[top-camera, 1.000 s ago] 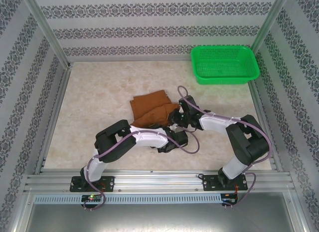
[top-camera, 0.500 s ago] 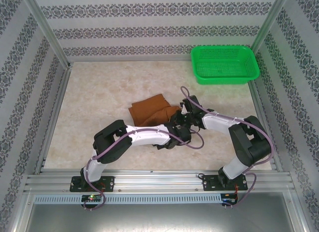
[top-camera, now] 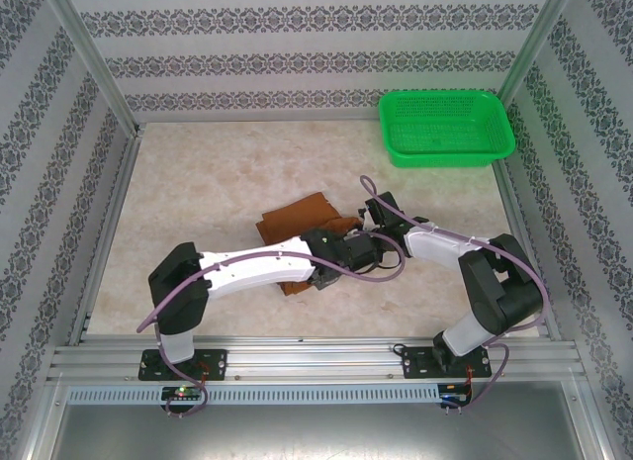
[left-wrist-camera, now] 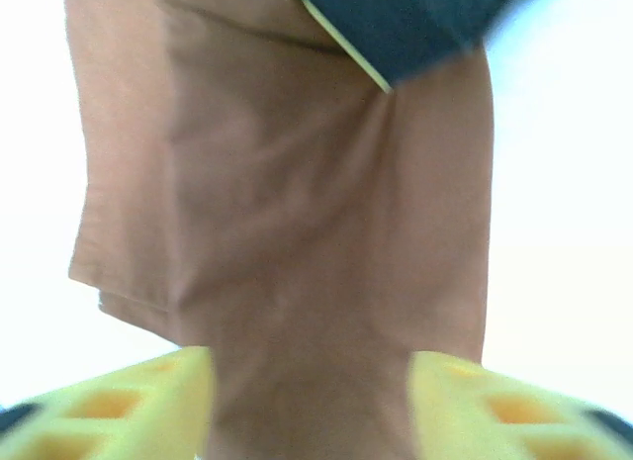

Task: Roll up the long pants

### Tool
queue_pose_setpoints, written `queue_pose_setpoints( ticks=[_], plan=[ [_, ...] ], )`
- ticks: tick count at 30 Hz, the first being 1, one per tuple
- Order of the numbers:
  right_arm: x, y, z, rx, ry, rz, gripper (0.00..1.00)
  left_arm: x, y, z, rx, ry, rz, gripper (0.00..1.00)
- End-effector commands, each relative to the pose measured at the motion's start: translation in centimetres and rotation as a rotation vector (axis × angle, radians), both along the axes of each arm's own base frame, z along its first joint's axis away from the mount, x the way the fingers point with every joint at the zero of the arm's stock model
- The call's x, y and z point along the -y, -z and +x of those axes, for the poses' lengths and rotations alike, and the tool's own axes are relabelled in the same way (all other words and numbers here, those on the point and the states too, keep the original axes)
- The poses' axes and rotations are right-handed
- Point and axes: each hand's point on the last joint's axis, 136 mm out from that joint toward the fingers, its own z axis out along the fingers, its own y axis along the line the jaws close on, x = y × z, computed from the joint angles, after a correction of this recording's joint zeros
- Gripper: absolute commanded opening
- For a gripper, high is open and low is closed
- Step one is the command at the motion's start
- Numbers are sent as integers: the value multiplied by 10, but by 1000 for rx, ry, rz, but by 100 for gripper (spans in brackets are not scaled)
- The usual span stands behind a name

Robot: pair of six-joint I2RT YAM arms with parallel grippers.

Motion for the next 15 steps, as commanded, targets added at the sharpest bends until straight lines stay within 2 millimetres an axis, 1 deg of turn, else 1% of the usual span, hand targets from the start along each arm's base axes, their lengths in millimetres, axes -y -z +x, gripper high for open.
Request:
queue_pose_setpoints(
  ticks=[1,8,11,13,15],
  plan=[
    [22,39,-42,-176,-12,-132,0,-13,-9,5,34,-30,12,0],
    [21,43,-41,-191,-7,-136,0,-37,12,8,-2,-99,65,0],
    [20,45,-40,-198,-10,-139,0,-63,25,13,-64,-212,57,0],
    [19,47,-39,-206,-11,-138,0,-83,42,17,-151,-315,22,0],
    [18,49,-38,-215,-13,-138,0,-104,66,19,-271,-442,-22,0]
  ],
)
